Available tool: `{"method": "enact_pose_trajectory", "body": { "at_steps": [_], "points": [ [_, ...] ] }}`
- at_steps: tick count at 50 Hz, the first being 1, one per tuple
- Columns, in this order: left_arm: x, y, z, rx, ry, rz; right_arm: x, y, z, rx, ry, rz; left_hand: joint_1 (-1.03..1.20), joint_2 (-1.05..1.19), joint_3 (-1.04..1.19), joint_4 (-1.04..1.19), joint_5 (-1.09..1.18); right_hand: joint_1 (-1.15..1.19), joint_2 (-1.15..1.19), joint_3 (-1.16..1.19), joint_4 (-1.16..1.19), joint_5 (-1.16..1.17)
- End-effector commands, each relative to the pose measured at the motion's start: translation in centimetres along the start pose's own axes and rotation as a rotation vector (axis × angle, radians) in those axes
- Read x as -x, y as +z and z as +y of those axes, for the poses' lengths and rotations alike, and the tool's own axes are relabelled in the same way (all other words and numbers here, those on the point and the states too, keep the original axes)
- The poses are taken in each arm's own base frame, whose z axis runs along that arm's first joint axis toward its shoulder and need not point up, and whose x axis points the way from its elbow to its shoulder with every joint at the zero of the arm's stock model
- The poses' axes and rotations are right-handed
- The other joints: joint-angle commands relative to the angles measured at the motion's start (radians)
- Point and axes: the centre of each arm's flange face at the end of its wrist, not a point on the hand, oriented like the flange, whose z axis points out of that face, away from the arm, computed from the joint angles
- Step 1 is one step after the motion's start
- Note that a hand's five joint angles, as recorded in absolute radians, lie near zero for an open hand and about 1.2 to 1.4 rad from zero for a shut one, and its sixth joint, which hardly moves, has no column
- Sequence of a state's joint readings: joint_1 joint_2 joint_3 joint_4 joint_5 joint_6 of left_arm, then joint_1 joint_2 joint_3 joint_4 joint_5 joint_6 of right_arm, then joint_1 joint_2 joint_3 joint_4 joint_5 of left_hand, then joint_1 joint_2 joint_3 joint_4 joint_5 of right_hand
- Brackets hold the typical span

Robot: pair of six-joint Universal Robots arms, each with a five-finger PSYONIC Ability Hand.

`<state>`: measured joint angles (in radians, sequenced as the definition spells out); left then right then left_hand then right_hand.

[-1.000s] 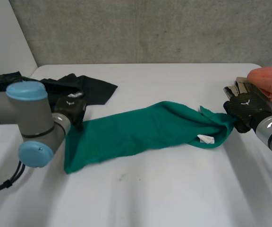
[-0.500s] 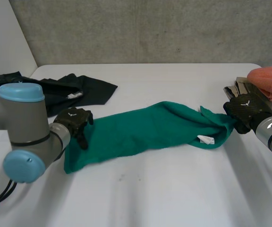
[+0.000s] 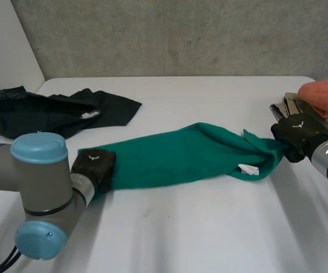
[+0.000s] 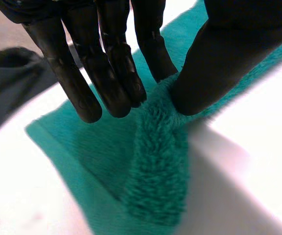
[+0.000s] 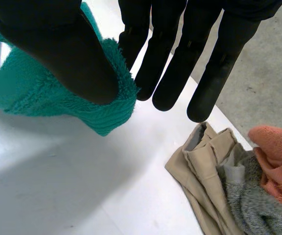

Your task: Fold the laundry.

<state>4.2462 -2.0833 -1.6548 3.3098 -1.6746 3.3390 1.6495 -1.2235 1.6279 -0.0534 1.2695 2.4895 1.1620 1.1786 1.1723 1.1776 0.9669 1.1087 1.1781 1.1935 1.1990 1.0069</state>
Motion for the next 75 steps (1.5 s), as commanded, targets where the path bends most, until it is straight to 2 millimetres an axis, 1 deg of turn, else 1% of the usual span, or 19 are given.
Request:
{"method": "enact_pose_trajectory", "body": {
  "at_steps": [1,7,11,15,18,19,22,27,31,33,34,36,37,45,47,53,59,64,75],
  "points": [
    [0.4,-3.6,-5.2,-0.187,0.009,-0.048,-2.5,-1.6,-2.4,-0.057,-0.025,0.08,0.234,0.218,0.224,0.219,0.255,0.288,0.218,0.203,0.197,0.215],
    [-0.8,-8.9,-9.1,-0.35,0.014,-0.002,-5.6,-4.8,-5.4,-0.068,-0.031,0.145,0.234,0.218,0.224,0.219,0.255,0.288,0.218,0.203,0.197,0.215],
    [0.4,-12.9,-13.1,-0.503,-0.016,-0.021,-7.5,-7.5,-8.2,-0.078,-0.026,0.143,0.234,0.218,0.224,0.219,0.255,0.288,0.218,0.203,0.197,0.215],
    [1.1,-14.3,-15.5,-0.582,-0.03,-0.036,-8.4,-8.5,-10.1,-0.121,-0.028,0.128,0.234,0.218,0.224,0.219,0.255,0.288,0.218,0.203,0.197,0.215],
    [1.1,-13.2,-15.7,-0.571,-0.028,-0.039,-8.6,-8.2,-10.5,-0.138,-0.001,0.118,0.234,0.218,0.224,0.219,0.255,0.288,0.218,0.203,0.197,0.215],
    [0.8,-11.5,-15.2,-0.535,-0.017,-0.037,-8.6,-7.8,-10.2,-0.134,0.019,0.109,0.234,0.218,0.224,0.219,0.255,0.288,0.218,0.203,0.197,0.215],
    [0.7,-8.3,-14.4,-0.475,0.011,-0.044,-8.3,-4.2,-7.6,-0.076,0.163,0.055,0.234,0.218,0.224,0.219,0.255,0.288,0.218,0.203,0.197,0.215],
    [2.8,0.6,-11.2,-0.324,0.082,-0.129,-6.3,0.8,-5.0,-0.048,0.329,0.022,0.234,0.218,0.224,0.219,0.255,0.288,0.218,0.203,0.197,0.215],
    [3.4,5.6,-10.1,-0.314,0.122,-0.165,-4.4,3.8,-4.1,-0.056,0.317,0.088,0.234,0.218,0.224,0.219,0.255,0.288,0.218,0.203,0.197,0.215],
    [3.4,6.8,-9.8,-0.325,0.126,-0.172,-4.2,5.0,-3.8,-0.082,0.311,0.135,0.234,0.218,0.224,0.219,0.255,-0.006,-0.075,-0.091,-0.096,-0.079],
    [3.3,7.6,-9.6,-0.332,0.13,-0.173,-4.1,6.1,-3.7,-0.117,0.303,0.178,-0.039,-0.055,-0.049,-0.054,-0.018,-0.496,-0.566,-0.581,-0.587,-0.569],
    [3.0,7.6,-9.8,-0.359,0.128,-0.17,-4.2,6.6,-3.9,-0.152,0.297,0.215,-0.818,-0.834,-0.828,-0.833,-0.797,-0.934,-1.004,-1.019,-1.024,-1.007],
    [3.0,7.6,-9.9,-0.367,0.127,-0.171,-4.3,6.9,-4.1,-0.185,0.292,0.242,-0.866,-0.882,-0.876,-0.881,-0.845,-0.934,-1.004,-1.019,-1.024,-1.007],
    [2.7,2.3,-11.0,-0.401,0.147,-0.16,-4.0,5.0,-5.1,-0.191,0.264,0.192,-0.852,-0.868,-0.862,-0.867,-0.831,-0.934,-1.004,-1.019,-1.024,-1.007],
    [2.3,0.0,-9.6,-0.355,0.183,-0.134,-2.9,3.0,-5.1,-0.158,0.232,0.104,-0.82,-0.836,-0.83,-0.835,-0.799,-0.934,-1.004,-1.019,-1.024,-1.007],
    [0.3,-2.9,-4.9,-0.242,0.27,-0.037,0.0,-0.9,-4.1,-0.081,0.088,-0.064,-0.72,-0.736,-0.73,-0.735,-0.699,-0.934,-1.004,-1.019,-1.024,-1.007],
    [0.3,-2.6,-2.0,-0.156,0.311,-0.009,1.5,-2.5,-0.6,0.055,-0.048,-0.142,-0.722,-0.739,-0.733,-0.738,-0.702,-0.821,-0.891,-0.906,-0.912,-0.894],
    [2.3,0.3,-0.1,-0.083,0.289,-0.028,3.3,-3.3,1.6,0.088,-0.173,-0.211,-0.673,-0.689,-0.683,-0.688,-0.652,-0.745,-0.814,-0.83,-0.835,-0.818],
    [3.5,2.8,0.0,-0.129,0.265,0.052,3.1,-0.6,4.6,0.034,-0.204,-0.136,-0.543,-0.56,-0.554,-0.559,-0.523,-0.534,-0.603,-0.618,-0.624,-0.606]
  ]
}}
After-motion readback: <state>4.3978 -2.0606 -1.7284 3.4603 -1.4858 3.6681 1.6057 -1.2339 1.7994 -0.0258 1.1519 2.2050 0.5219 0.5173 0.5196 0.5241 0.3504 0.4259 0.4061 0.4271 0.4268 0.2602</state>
